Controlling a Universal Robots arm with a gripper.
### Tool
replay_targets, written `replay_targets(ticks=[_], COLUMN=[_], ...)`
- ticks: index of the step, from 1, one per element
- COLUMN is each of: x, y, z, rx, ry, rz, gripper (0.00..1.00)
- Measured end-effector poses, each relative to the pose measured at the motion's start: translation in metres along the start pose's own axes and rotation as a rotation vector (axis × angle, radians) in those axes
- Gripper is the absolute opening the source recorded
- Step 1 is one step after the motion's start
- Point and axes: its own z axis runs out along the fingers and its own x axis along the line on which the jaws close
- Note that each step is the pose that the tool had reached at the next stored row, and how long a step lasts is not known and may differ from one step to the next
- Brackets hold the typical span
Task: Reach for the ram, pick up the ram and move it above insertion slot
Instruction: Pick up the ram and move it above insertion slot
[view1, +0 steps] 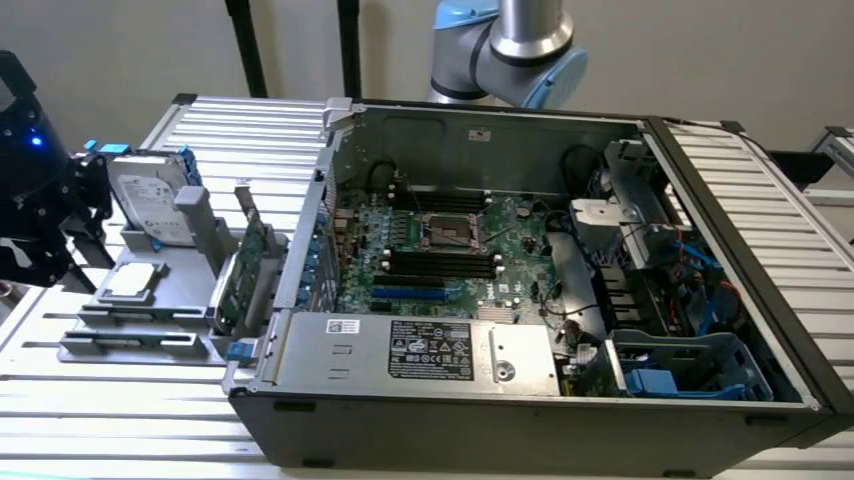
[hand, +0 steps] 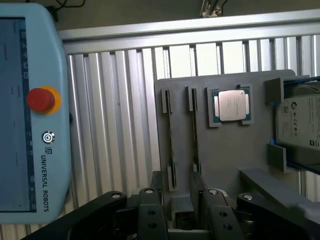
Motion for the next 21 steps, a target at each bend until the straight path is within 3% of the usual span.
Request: replay_targets(ticks=[21], x=[0.001], y=[-0.0009], z=[0.0382], rx=[-0.0002], ry=[0.0006], rz=[-0.024], gripper=[0.36])
